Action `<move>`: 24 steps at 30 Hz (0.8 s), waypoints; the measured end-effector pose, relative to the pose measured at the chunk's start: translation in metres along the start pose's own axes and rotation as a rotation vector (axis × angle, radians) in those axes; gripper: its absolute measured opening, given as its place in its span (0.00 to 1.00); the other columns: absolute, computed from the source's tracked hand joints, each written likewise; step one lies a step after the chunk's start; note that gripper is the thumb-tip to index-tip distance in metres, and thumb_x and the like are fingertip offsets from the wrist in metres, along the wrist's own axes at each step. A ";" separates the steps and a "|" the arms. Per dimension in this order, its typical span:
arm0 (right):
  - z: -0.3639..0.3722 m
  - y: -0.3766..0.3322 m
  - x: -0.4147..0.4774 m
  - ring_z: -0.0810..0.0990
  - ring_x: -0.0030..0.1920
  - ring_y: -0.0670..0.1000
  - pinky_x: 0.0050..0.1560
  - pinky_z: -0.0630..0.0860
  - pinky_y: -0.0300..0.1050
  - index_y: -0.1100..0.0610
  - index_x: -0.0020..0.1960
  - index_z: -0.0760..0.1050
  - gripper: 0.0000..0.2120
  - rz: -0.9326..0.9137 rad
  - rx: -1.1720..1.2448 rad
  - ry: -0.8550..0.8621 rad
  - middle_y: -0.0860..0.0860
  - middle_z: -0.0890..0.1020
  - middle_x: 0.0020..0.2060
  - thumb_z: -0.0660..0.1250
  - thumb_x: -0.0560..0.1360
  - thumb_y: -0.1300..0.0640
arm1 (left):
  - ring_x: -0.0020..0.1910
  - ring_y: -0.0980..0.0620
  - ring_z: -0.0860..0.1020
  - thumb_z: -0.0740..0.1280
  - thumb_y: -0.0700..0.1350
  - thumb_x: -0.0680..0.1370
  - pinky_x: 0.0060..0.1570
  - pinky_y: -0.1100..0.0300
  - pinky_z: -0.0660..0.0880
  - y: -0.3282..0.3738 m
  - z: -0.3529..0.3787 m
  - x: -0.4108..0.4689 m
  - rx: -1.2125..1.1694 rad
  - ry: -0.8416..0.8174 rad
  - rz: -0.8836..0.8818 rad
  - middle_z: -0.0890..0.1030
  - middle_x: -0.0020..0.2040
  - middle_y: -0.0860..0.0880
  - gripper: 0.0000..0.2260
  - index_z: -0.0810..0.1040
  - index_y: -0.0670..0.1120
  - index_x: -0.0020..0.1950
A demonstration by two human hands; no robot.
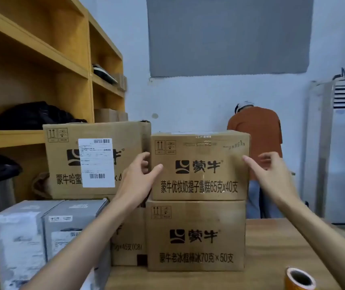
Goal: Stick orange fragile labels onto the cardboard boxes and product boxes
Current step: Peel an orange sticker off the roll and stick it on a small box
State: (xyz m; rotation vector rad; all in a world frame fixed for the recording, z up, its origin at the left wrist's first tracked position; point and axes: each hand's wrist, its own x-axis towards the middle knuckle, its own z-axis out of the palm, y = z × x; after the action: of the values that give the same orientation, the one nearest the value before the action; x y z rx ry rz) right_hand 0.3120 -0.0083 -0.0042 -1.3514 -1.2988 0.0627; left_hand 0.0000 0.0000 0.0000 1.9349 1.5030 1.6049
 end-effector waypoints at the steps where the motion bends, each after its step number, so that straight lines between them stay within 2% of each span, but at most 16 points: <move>1: 0.001 -0.002 0.007 0.76 0.62 0.55 0.62 0.75 0.58 0.53 0.69 0.69 0.38 0.028 0.034 -0.004 0.54 0.76 0.65 0.66 0.70 0.28 | 0.65 0.52 0.74 0.67 0.60 0.80 0.65 0.50 0.72 0.002 0.004 0.008 -0.020 -0.006 -0.029 0.74 0.72 0.49 0.30 0.63 0.54 0.79; 4: 0.006 -0.010 0.021 0.72 0.69 0.57 0.67 0.72 0.56 0.55 0.78 0.59 0.42 0.089 0.113 -0.139 0.56 0.71 0.72 0.68 0.73 0.34 | 0.74 0.46 0.70 0.67 0.61 0.79 0.72 0.44 0.67 0.007 0.014 0.025 -0.059 -0.045 -0.086 0.70 0.77 0.46 0.36 0.57 0.53 0.82; 6: 0.014 -0.007 0.029 0.72 0.70 0.56 0.70 0.71 0.58 0.52 0.80 0.54 0.45 0.100 0.160 -0.213 0.55 0.70 0.73 0.69 0.72 0.34 | 0.77 0.44 0.65 0.69 0.62 0.77 0.74 0.39 0.64 0.003 0.023 0.035 -0.089 -0.045 -0.138 0.66 0.79 0.46 0.40 0.53 0.53 0.83; 9: 0.022 -0.001 0.036 0.75 0.66 0.51 0.69 0.73 0.58 0.43 0.79 0.53 0.47 0.078 0.273 -0.291 0.48 0.72 0.72 0.73 0.69 0.34 | 0.79 0.42 0.62 0.72 0.63 0.75 0.74 0.35 0.63 -0.004 0.029 0.043 -0.116 -0.048 -0.192 0.63 0.81 0.47 0.45 0.48 0.55 0.83; 11: 0.026 0.001 0.039 0.77 0.64 0.50 0.67 0.75 0.58 0.42 0.78 0.54 0.48 0.061 0.306 -0.310 0.46 0.73 0.70 0.75 0.66 0.34 | 0.78 0.44 0.64 0.74 0.60 0.75 0.74 0.37 0.65 -0.003 0.032 0.044 -0.141 -0.080 -0.182 0.65 0.80 0.49 0.46 0.48 0.55 0.83; 13: 0.028 0.000 0.039 0.77 0.63 0.50 0.66 0.75 0.58 0.42 0.78 0.55 0.49 0.062 0.325 -0.298 0.46 0.74 0.67 0.76 0.64 0.35 | 0.77 0.46 0.65 0.75 0.57 0.75 0.74 0.39 0.66 -0.003 0.034 0.041 -0.182 -0.095 -0.156 0.67 0.79 0.51 0.46 0.49 0.56 0.83; 16: 0.022 -0.007 0.032 0.76 0.63 0.50 0.66 0.75 0.57 0.45 0.77 0.56 0.43 0.032 0.305 -0.250 0.46 0.75 0.65 0.77 0.70 0.42 | 0.76 0.44 0.67 0.78 0.57 0.71 0.72 0.36 0.67 -0.003 0.034 0.037 -0.155 -0.031 -0.135 0.67 0.78 0.48 0.49 0.49 0.58 0.82; 19: 0.012 -0.014 0.019 0.74 0.61 0.47 0.65 0.75 0.52 0.46 0.77 0.57 0.41 -0.032 0.260 -0.188 0.46 0.75 0.64 0.76 0.72 0.45 | 0.71 0.43 0.71 0.79 0.57 0.70 0.70 0.40 0.71 0.004 0.030 0.030 -0.063 0.036 -0.137 0.69 0.72 0.45 0.46 0.58 0.50 0.80; 22: -0.004 -0.020 -0.001 0.73 0.62 0.47 0.62 0.73 0.47 0.47 0.76 0.57 0.41 -0.080 0.220 -0.121 0.48 0.74 0.65 0.76 0.71 0.44 | 0.67 0.48 0.72 0.79 0.53 0.72 0.68 0.48 0.71 0.014 0.021 0.008 -0.011 0.103 -0.049 0.69 0.69 0.47 0.42 0.60 0.48 0.79; 24: -0.016 -0.020 -0.017 0.73 0.64 0.50 0.63 0.73 0.49 0.47 0.77 0.58 0.43 -0.073 0.175 -0.090 0.50 0.73 0.67 0.76 0.70 0.41 | 0.65 0.51 0.72 0.79 0.53 0.71 0.67 0.49 0.71 0.019 0.012 -0.012 -0.008 0.136 0.004 0.70 0.70 0.48 0.44 0.59 0.48 0.80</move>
State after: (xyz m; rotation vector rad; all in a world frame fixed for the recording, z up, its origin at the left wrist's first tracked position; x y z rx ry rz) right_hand 0.3043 -0.0366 0.0040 -1.1623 -1.3843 0.1844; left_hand 0.0216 -0.0134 0.0015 1.8590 1.5405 1.7731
